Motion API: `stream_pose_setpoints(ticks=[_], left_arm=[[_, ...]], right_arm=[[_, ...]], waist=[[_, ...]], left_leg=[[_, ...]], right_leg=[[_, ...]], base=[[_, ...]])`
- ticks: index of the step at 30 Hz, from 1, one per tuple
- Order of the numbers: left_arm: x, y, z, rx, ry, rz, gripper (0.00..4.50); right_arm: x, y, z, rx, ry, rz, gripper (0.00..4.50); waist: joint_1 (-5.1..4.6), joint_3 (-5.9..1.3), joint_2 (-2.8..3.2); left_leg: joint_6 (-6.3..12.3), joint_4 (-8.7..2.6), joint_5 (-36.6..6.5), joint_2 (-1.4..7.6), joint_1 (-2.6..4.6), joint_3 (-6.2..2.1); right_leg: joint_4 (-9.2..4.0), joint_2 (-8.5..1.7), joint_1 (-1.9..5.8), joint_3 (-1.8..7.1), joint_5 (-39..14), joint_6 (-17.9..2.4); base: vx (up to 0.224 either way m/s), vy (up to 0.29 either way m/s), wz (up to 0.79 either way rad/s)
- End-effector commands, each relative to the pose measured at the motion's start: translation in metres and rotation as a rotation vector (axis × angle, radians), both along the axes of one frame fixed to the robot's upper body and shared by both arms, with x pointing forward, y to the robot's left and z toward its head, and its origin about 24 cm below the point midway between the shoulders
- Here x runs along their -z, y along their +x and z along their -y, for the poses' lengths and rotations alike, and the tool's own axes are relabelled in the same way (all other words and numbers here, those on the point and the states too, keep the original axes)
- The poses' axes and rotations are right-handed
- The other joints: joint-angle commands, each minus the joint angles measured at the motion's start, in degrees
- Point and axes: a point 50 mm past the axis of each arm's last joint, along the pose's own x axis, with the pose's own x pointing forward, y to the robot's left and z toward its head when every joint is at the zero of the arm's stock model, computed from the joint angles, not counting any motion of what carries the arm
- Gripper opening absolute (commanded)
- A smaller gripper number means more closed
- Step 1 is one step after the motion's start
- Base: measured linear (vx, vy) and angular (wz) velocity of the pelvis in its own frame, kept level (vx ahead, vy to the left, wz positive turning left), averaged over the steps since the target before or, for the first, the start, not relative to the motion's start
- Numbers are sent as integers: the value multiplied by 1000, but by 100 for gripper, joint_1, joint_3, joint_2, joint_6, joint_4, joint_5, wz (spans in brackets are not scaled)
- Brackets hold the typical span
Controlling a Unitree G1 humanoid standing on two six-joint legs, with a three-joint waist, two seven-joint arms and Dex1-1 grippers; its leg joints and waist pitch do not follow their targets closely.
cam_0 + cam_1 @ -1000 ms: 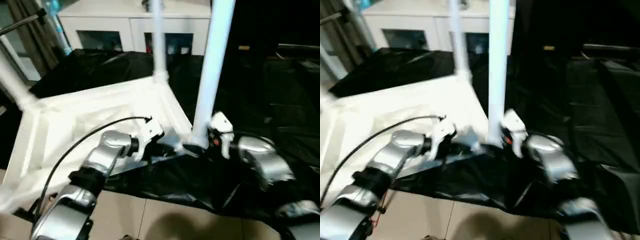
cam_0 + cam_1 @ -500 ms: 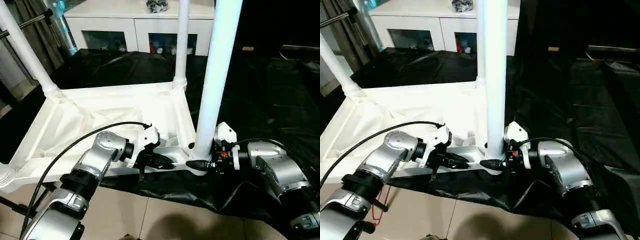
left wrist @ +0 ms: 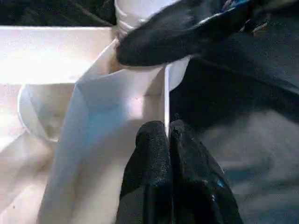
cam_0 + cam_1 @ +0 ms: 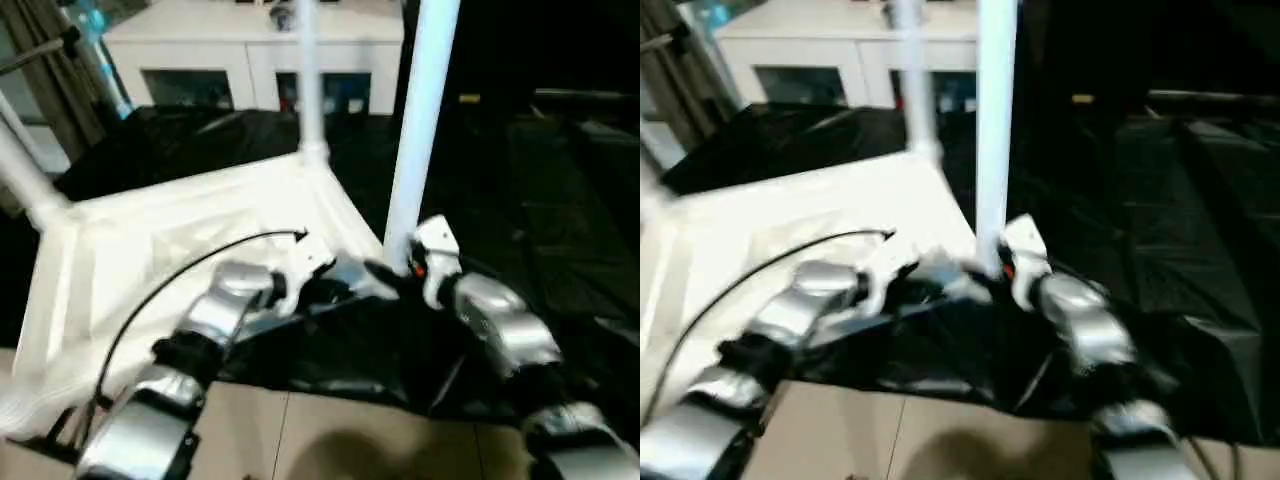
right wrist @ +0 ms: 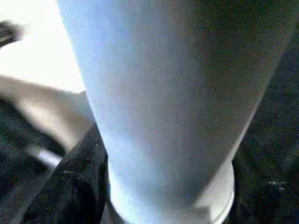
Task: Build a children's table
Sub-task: Rotate leg to tighten
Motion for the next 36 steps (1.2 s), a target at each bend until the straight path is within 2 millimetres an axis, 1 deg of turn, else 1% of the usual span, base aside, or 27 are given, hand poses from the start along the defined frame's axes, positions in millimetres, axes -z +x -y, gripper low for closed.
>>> stream_pose_setpoints(ticks=[1,4,6,7,8,9,11,13,15,16,17,18,19,20,21,22,23,24,25,26,27,28,30,31,34,35,36], left_arm=[[-16,7,19,-3,-36,60,0],[-18,13,28,-78,-38,73,0],[-20,15,35,-101,-42,82,0],[-20,15,35,-101,-42,82,0],[-20,15,37,-98,-44,86,0],[-21,15,37,-82,-46,93,0],[-22,13,37,-47,-56,97,0],[-22,12,37,-30,-62,95,0],[-22,7,35,48,-81,85,0],[-22,7,35,49,-81,84,0],[-22,6,33,70,-82,80,0],[-22,2,28,123,-87,72,0],[-21,1,27,139,-88,69,0],[-21,1,27,139,-88,69,0],[-21,-1,24,159,-80,63,0],[-20,-2,20,182,-71,56,0],[-20,-2,20,182,-71,56,0],[-18,-6,15,223,-59,48,0],[-18,-6,15,223,-59,48,0],[-17,-8,10,253,-54,40,0],[-17,-9,8,262,-53,36,0],[-17,-10,6,275,-51,31,0],[-16,-12,-1,301,-42,22,0],[-17,-13,-4,310,-40,19,0],[-17,-15,-10,332,-38,3,0],[-18,-15,-12,338,-37,0,0],[-18,-15,-16,340,-30,-4,0]], right_arm=[[29,-11,-20,2,-31,-130,276],[33,-5,-30,103,-44,-135,276],[33,-1,-41,113,-47,-119,276],[33,-1,-41,113,-47,-119,276],[30,1,-45,112,-26,-106,311],[25,3,-48,96,5,-94,346],[18,6,-50,66,43,-75,348],[16,6,-50,51,50,-67,367],[7,7,-47,-46,41,-21,390],[7,7,-47,-48,41,-21,390],[5,5,-45,-97,31,-8,390],[1,0,-38,-205,6,3,390],[1,-1,-36,-237,-2,5,390],[1,-1,-36,-237,-2,5,390],[-2,-5,-30,-291,-9,15,390],[-4,-9,-23,-344,-8,15,390],[-4,-9,-23,-344,-8,15,390],[-8,-16,-13,-424,-10,6,390],[-8,-16,-13,-424,-10,6,390],[-11,-22,-5,-486,-17,-3,390],[-12,-25,-2,-512,-17,-12,390],[-13,-28,2,-541,-19,-21,390],[-18,-34,11,-603,-25,-33,390],[-20,-36,14,-622,-28,-32,365],[-26,-40,19,-656,-30,-44,358],[-27,-41,20,-668,-33,-47,353],[-29,-43,20,-688,-36,-58,329]], waist=[[-25,-296,-100],[-44,-297,-92],[-52,-308,-88],[-48,-306,-87],[-39,-303,-88],[-39,-311,-95],[-27,-323,-89],[-20,-326,-90],[-11,-340,-94],[-11,-340,-94],[-6,-352,-94],[8,-359,-97],[44,-365,-106],[50,-368,-101],[41,-371,-69],[48,-378,-84],[108,-381,-81],[113,-375,-81],[148,-381,-82],[205,-378,-82],[222,-380,-86],[238,-376,-81],[269,-372,-92],[285,-365,-92],[302,-351,-99],[314,-352,-98],[312,-345,-91]], left_leg=[[122,-457,-2044,147,93,-131],[113,-461,-2073,146,98,-131],[104,-456,-2077,141,97,-134],[124,-461,-2068,144,91,-135],[141,-460,-2077,146,97,-130],[175,-460,-2044,148,85,-129],[231,-461,-1960,154,70,-124],[273,-466,-1879,163,57,-122],[323,-456,-1761,163,41,-116],[323,-456,-1761,163,41,-116],[396,-443,-1620,165,29,-108],[425,-432,-1568,168,35,-106],[517,-419,-1423,180,27,-96],[564,-411,-1342,184,26,-90],[619,-406,-1201,183,13,-88],[640,-400,-1175,184,19,-84],[728,-373,-1076,203,42,-59],[748,-379,-1039,202,23,-65],[759,-379,-1032,206,30,-65],[766,-380,-1037,221,57,-58],[771,-377,-1030,225,55,-58],[758,-379,-1055,234,63,-51],[724,-386,-1102,235,72,-53],[714,-394,-1150,239,65,-54],[600,-403,-1237,233,70,-52],[554,-409,-1274,237,85,-58],[522,-415,-1305,237,81,-62]], right_leg=[[-581,-217,185,188,-2755,-866],[-579,-215,172,184,-2686,-909],[-570,-218,173,182,-2623,-943],[-574,-222,184,180,-2568,-959],[-579,-217,179,179,-2553,-959],[-564,-218,195,185,-2455,-984],[-540,-221,211,194,-2230,-1055],[-513,-216,226,197,-2035,-1126],[-487,-229,249,202,-1836,-1204],[-487,-229,249,202,-1836,-1204],[-464,-229,270,200,-1618,-1265],[-455,-230,275,199,-1533,-1295],[-428,-221,297,200,-1301,-1334],[-410,-212,291,203,-1162,-1374],[-379,-212,291,201,-961,-1464],[-382,-208,303,192,-910,-1483],[-354,-207,288,206,-694,-1576],[-346,-208,306,199,-677,-1586],[-351,-209,317,191,-704,-1570],[-339,-203,302,202,-684,-1584],[-333,-200,309,202,-674,-1582],[-333,-206,286,211,-683,-1589],[-342,-205,295,212,-771,-1566],[-348,-213,299,215,-845,-1551],[-371,-217,276,223,-1109,-1495],[-379,-217,279,224,-1206,-1452],[-382,-216,272,226,-1273,-1429]], base=[[0,0,0],[0,0,0],[0,0,0],[0,0,0],[0,0,0],[0,0,0],[0,0,0],[0,0,0],[0,0,0],[0,0,0],[0,0,0],[0,0,0],[0,0,0],[0,0,0],[0,0,0],[0,0,0],[0,0,0],[0,0,0],[0,0,0],[0,0,0],[0,0,0],[0,0,0],[0,0,0],[0,0,0],[0,0,0],[0,0,0],[0,0,0]])
